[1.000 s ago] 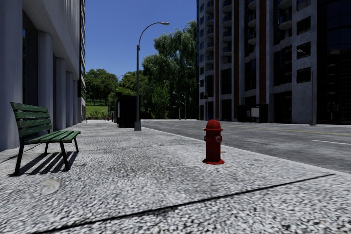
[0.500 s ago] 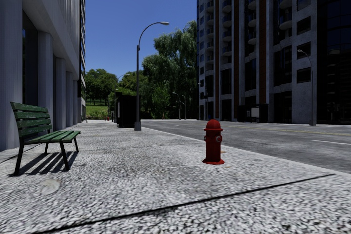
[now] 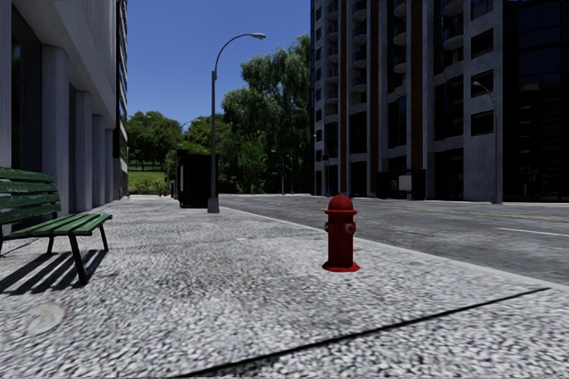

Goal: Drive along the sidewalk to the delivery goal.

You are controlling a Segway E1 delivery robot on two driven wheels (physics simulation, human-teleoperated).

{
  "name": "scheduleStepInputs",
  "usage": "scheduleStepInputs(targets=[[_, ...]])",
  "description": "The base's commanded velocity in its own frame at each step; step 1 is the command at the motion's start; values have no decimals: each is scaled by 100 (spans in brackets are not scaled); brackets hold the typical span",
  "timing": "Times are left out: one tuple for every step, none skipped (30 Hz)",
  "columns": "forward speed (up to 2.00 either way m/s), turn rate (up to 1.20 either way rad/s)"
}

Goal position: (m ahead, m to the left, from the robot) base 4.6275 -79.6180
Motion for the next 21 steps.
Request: scheduleStepInputs(targets=[[62,-45],[62,-52],[62,-55],[62,-55],[65,-55],[70,-56],[72,-56],[73,-56],[73,-56],[73,-56],[74,-56],[74,-56],[74,-60],[74,-60],[74,-66],[74,-68],[74,-69],[75,-69],[75,-69],[76,-69],[77,-69]])
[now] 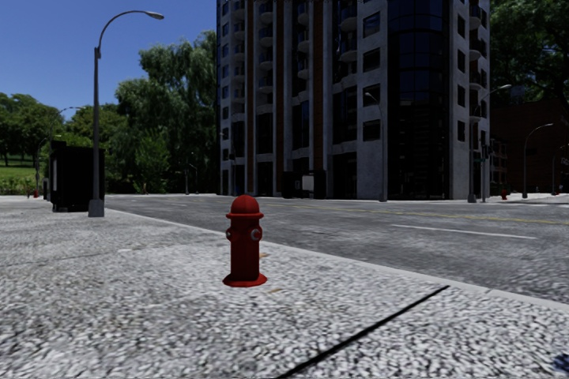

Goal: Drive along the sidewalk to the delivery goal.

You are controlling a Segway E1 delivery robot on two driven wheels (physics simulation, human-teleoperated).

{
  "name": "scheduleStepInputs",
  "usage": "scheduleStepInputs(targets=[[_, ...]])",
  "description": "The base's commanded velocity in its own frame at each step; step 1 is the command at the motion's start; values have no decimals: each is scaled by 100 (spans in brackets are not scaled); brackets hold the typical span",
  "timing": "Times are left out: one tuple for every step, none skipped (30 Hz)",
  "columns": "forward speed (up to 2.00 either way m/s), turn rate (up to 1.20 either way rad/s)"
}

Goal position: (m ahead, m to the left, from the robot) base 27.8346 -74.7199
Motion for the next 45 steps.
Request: scheduleStepInputs(targets=[[77,-69],[77,-70],[77,-77],[77,-77],[77,-80],[80,-80],[84,-81],[84,-81],[89,-81],[90,-81],[91,-81],[91,-82],[91,-82],[91,-86],[91,-88],[91,-88],[91,-88],[91,-88],[91,-88],[91,-88],[91,-88],[83,-88],[83,-88],[80,-88],[80,-88],[79,-88],[79,-88],[79,-88],[79,-88],[79,-88],[80,-88],[80,-88],[80,-88],[80,-88],[80,-90],[80,-91],[80,-91],[80,-92],[80,-92],[77,-91],[0,-40],[0,-40],[0,0],[0,0],[0,0]])
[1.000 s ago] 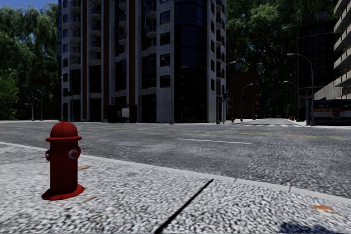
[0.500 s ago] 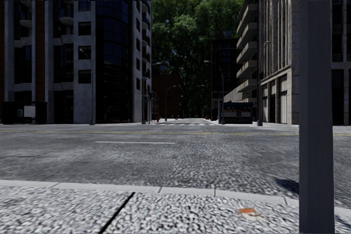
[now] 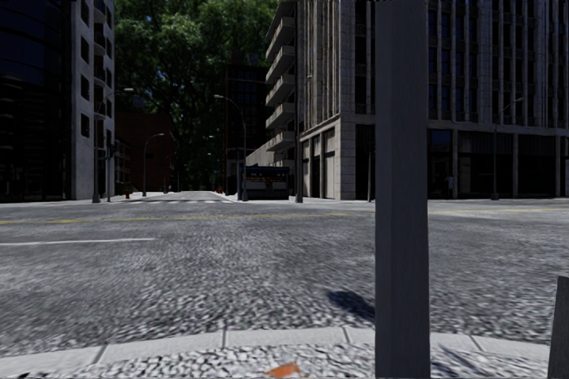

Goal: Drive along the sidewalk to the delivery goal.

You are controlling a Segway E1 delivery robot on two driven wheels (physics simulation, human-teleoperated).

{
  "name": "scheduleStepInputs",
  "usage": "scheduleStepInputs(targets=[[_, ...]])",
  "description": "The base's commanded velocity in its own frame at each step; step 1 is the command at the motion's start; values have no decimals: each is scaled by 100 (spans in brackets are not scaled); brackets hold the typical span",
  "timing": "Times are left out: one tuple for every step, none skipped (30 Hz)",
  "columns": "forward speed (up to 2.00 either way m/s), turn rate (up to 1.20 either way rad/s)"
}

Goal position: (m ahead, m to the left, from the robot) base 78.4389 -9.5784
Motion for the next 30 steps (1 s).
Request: scheduleStepInputs(targets=[[0,0],[0,0],[0,0],[0,0],[0,0],[0,0],[0,0],[0,0],[0,0],[0,0],[0,0],[0,0],[0,0],[0,-21],[0,-21],[-2,-38],[-31,-47],[-65,-50],[-87,-53],[-87,-53],[-92,-56],[-93,-58],[-93,-60],[-93,-60],[-93,-60],[-92,-60],[-92,-60],[-85,-60],[-77,-60],[-77,-60]])
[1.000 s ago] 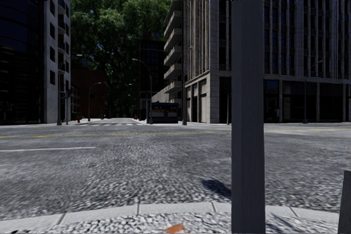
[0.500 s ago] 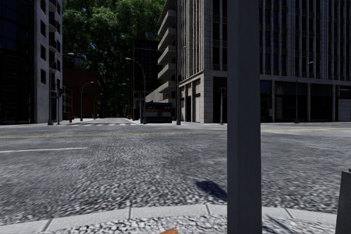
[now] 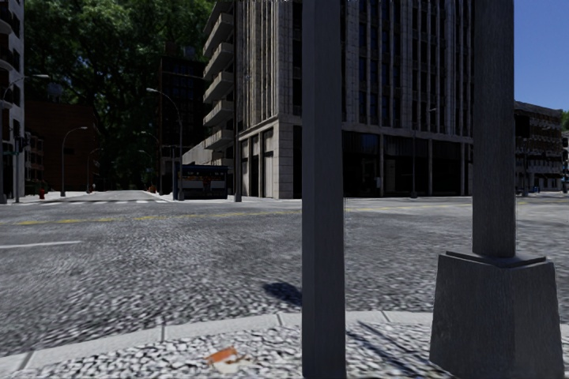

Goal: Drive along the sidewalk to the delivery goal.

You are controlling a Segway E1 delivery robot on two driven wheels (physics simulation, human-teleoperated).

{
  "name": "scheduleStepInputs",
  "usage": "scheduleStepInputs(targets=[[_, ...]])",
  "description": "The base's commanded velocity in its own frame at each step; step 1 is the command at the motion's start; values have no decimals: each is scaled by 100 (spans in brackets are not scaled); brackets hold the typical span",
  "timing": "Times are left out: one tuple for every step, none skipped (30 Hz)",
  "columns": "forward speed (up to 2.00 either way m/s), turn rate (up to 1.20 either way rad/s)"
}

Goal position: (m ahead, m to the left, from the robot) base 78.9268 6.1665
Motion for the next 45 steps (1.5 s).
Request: scheduleStepInputs(targets=[[-74,-60],[-72,-60],[-71,-60],[-71,-60],[-71,-60],[-71,-60],[-71,-60],[-71,-60],[-71,-60],[-71,-60],[-71,-60],[-71,-60],[-71,-60],[-71,-60],[-71,-60],[-71,-60],[-71,-60],[-71,-60],[-71,-60],[-71,-60],[-71,-60],[-71,-60],[-71,-60],[-71,-60],[-71,-60],[-71,-60],[-71,-60],[-71,-60],[-71,-60],[-71,-60],[-71,-61],[-71,-61],[-71,-61],[-71,-61],[-71,-61],[-71,-61],[-71,-61],[-67,-61],[-67,-61],[0,0],[0,0],[0,0],[0,0],[0,0],[0,0]])
